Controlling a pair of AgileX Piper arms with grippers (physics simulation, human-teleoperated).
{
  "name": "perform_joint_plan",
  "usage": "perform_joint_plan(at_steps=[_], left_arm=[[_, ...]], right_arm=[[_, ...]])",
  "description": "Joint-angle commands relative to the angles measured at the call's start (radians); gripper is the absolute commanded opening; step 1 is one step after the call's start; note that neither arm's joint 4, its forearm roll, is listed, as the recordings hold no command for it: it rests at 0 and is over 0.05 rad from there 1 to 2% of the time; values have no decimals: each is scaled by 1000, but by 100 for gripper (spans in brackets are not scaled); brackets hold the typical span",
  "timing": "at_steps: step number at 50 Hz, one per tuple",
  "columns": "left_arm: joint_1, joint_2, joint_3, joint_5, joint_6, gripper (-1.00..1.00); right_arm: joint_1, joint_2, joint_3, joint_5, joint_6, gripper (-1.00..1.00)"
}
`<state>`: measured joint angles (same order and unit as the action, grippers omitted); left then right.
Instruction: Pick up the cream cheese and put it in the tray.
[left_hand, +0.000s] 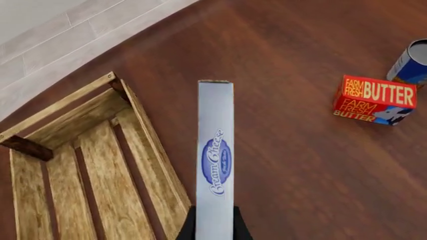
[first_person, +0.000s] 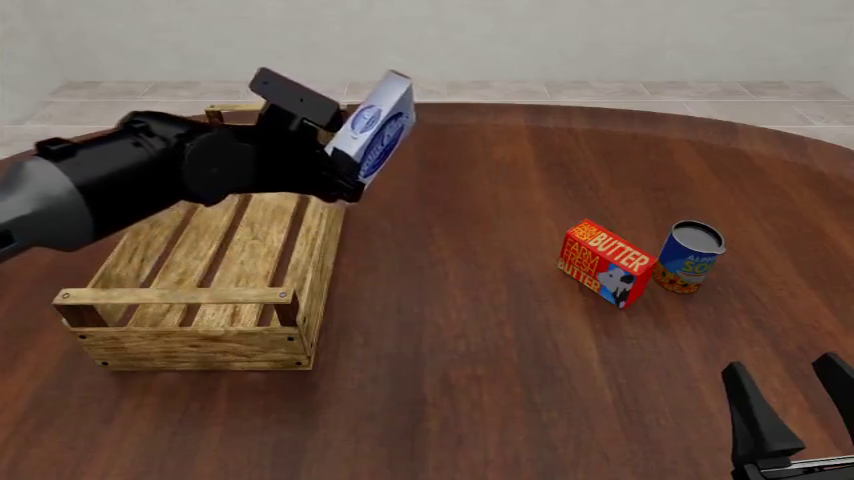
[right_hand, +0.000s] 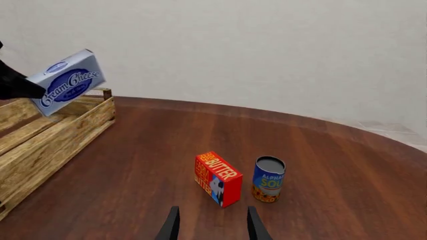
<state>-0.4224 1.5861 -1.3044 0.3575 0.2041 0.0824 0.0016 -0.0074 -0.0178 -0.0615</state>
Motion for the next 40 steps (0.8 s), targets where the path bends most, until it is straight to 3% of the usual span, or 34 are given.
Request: perform_joint_plan(at_steps=[1,14,25,40], left_arm=[[44,-17,11,-5,10,-100],[108,-15,12,-11,7,-100],[173,-30,56,-53,44,-100],[232,-70,112,-68,30,-100]], right_arm=[[-1,0,0,1,-5,100],[-5,0,0,3,-2,100],[-12,0,0,2,4,100],[-9,0,0,3,2,100]])
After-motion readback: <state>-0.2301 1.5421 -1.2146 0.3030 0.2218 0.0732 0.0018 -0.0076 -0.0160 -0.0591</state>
